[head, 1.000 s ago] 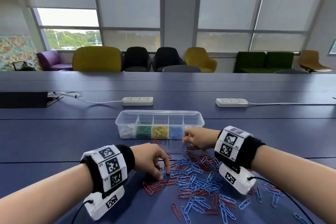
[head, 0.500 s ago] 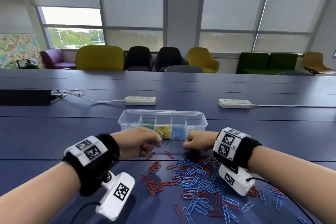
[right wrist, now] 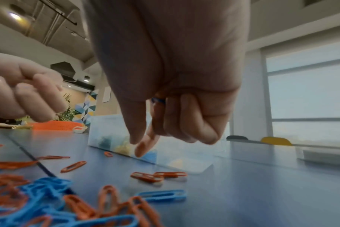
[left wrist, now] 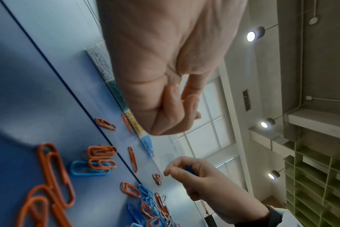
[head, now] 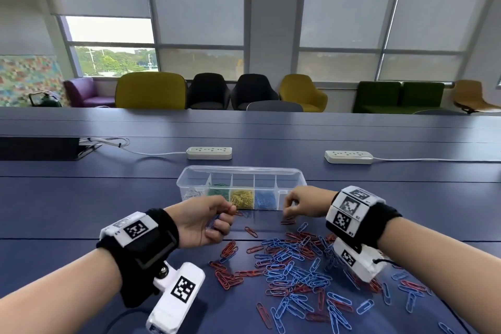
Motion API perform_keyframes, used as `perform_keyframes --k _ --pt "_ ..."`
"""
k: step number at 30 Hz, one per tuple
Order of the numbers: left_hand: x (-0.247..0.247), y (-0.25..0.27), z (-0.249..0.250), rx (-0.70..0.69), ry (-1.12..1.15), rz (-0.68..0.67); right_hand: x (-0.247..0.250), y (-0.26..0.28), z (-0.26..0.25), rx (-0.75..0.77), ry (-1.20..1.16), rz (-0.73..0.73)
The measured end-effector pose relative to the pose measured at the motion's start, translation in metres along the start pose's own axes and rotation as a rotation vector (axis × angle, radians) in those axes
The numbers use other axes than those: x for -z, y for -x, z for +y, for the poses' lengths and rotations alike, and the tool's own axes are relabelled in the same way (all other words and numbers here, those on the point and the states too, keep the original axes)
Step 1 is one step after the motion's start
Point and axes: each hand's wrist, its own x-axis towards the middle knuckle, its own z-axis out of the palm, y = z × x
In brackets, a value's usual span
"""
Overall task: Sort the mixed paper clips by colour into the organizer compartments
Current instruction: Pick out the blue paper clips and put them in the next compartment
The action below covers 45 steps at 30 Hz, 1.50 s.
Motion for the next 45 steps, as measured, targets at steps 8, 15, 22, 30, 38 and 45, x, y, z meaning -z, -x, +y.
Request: perform_keyframes --k 8,15,22,30,38,45 --pt "0.012 -0.016 -0.002 -0.122 -1.272 0.354 -0.005 0.002 0.033 -0.111 0.127 -0.067" --pt "0.010 -0.025 -0.006 -0.168 -1.616 0.307 -0.011 0.005 0.031 -0.122 0.139 -0.148" --pt "0.007 -0.024 -0.002 -0.191 -1.689 0.281 0.001 0.027 0.006 -0.019 -0.075 -0.040" --pt "0.003 -0.019 -0.006 -0.226 -1.737 0.234 -0.003 0.037 -0.007 0.061 -0.378 -0.061" --pt "0.004 -0.019 0.000 -0.203 -1.622 0.213 -0.014 0.030 -0.029 0.094 -0.344 -0.145" --pt "0.008 -0.010 -0.002 -0.274 -1.712 0.365 -0.011 0.029 -0.035 0.132 -0.117 -0.133"
